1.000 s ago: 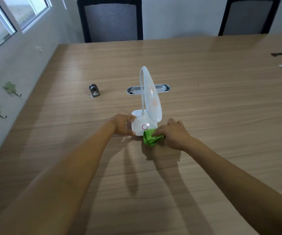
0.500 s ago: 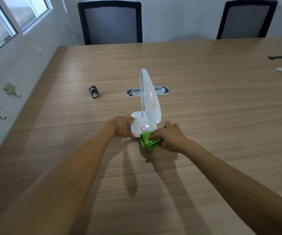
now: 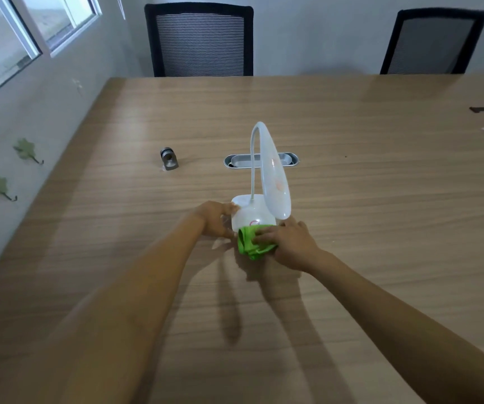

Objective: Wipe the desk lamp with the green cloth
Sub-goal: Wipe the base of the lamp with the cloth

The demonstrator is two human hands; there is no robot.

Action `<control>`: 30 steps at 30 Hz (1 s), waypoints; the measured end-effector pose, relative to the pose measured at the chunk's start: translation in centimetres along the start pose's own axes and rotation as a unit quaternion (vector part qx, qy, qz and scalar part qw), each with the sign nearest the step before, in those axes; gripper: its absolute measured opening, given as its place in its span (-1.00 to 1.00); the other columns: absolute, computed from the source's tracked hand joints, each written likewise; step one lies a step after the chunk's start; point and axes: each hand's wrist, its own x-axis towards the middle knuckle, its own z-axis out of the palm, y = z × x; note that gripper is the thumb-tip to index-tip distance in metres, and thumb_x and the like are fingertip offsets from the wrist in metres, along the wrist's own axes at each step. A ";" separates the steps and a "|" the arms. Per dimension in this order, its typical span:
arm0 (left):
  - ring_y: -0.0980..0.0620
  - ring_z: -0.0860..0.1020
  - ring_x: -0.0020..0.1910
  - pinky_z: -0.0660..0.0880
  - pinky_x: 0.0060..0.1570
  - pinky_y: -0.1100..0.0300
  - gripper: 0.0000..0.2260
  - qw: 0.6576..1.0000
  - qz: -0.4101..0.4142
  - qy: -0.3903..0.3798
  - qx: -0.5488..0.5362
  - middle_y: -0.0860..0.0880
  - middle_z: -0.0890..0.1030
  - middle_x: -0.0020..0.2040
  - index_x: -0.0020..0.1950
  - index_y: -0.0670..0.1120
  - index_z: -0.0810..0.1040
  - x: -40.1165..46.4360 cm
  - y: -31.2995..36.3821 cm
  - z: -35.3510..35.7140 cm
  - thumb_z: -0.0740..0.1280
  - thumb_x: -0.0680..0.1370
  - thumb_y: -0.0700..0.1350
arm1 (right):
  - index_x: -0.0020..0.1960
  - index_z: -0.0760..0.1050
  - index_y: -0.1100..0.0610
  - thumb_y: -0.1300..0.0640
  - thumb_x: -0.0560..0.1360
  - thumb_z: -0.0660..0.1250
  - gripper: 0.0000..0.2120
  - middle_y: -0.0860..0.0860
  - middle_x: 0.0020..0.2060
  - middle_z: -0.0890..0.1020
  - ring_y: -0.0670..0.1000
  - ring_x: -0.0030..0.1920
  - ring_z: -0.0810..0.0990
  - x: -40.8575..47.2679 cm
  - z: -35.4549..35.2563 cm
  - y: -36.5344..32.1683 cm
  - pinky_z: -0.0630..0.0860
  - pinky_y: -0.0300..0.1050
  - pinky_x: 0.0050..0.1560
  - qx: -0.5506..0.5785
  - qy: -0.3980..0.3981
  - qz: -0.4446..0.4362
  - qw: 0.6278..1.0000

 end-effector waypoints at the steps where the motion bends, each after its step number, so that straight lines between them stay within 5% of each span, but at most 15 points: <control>1: 0.00 0.30 0.48 0.18 0.43 0.22 -0.25 1.000 0.002 -0.001 0.009 0.01 0.32 0.51 0.51 -0.03 0.23 0.0 0.0 -0.1 0.47 0.40 0.08 | 0.28 0.45 -0.23 0.21 0.45 0.21 -0.51 -0.17 0.35 0.47 0.16 0.28 0.32 -0.5 -0.5 0.3 0.28 0.03 0.16 0.006 0.004 0.004 1.000; 7: 0.00 0.23 0.51 0.12 0.47 0.18 -0.23 1.000 0.012 -0.014 0.019 -0.01 0.25 0.54 0.53 -0.04 0.17 0.1 -0.3 -0.2 0.44 0.42 0.09 | 0.26 0.44 0.10 0.33 0.45 0.15 -0.58 0.09 0.21 0.55 0.21 0.25 0.33 1.8 -2.8 0.3 0.30 0.06 0.18 0.046 0.103 0.136 0.984; 10: -0.01 0.26 0.51 0.15 0.45 0.19 -0.22 1.000 0.010 -0.014 0.016 -0.01 0.27 0.53 0.53 -0.04 0.17 0.2 -0.4 -0.3 0.45 0.41 0.09 | 0.39 0.37 -0.01 0.29 0.48 0.17 -0.50 0.06 0.35 0.41 0.22 0.31 0.30 1.5 -1.4 0.0 0.31 0.07 0.30 0.055 0.039 0.119 0.991; 14: -0.01 0.27 0.50 0.16 0.46 0.18 -0.22 1.000 0.010 -0.008 0.021 -0.02 0.27 0.53 0.53 -0.05 0.18 0.2 -0.4 -0.2 0.45 0.41 0.10 | 0.35 0.36 -0.25 0.28 0.46 0.16 -0.42 -0.16 0.43 0.38 0.12 0.23 0.31 -0.1 -0.1 1.3 0.28 0.01 0.16 -0.003 0.018 0.036 0.999; 20: -0.05 0.41 0.40 0.32 0.39 0.10 -0.30 0.999 0.016 -0.006 0.032 -0.01 0.45 0.43 0.45 0.03 0.34 0.4 -0.3 0.0 0.46 0.37 0.15 | 0.34 0.41 0.01 0.20 0.52 0.19 -0.60 0.06 0.19 0.55 0.18 0.22 0.34 1.9 -2.6 0.4 0.31 0.01 0.14 0.049 0.124 0.087 0.987; 22: -0.07 0.47 0.34 0.38 0.33 0.08 -0.35 1.000 0.016 0.003 0.025 -0.01 0.53 0.35 0.40 0.05 0.40 0.5 -0.4 0.1 0.47 0.35 0.17 | 0.29 0.43 0.09 0.13 0.46 0.27 -0.61 0.08 0.24 0.51 0.18 0.30 0.35 2.8 -2.0 -0.6 0.31 0.10 0.31 0.091 0.081 0.094 0.988; 26: -0.02 0.45 0.37 0.33 0.33 0.18 -0.31 1.000 0.006 0.016 0.017 0.00 0.50 0.38 0.44 0.01 0.37 0.4 -0.4 0.3 0.47 0.36 0.14 | 0.28 0.43 -0.19 -0.02 0.41 0.26 -0.56 -0.01 0.37 0.44 0.17 0.38 0.33 2.8 0.4 -1.2 0.28 0.08 0.32 0.014 0.017 0.040 0.999; 30: -0.01 0.46 0.36 0.34 0.34 0.18 -0.31 0.998 -0.001 0.055 -0.038 0.00 0.53 0.35 0.40 0.01 0.42 -0.2 -0.5 1.0 0.51 0.32 0.13 | 0.28 0.45 -0.21 0.13 0.47 0.22 -0.57 -0.14 0.35 0.48 0.16 0.33 0.32 0.1 -0.5 -0.1 0.26 0.06 0.24 -0.045 -0.013 0.014 0.999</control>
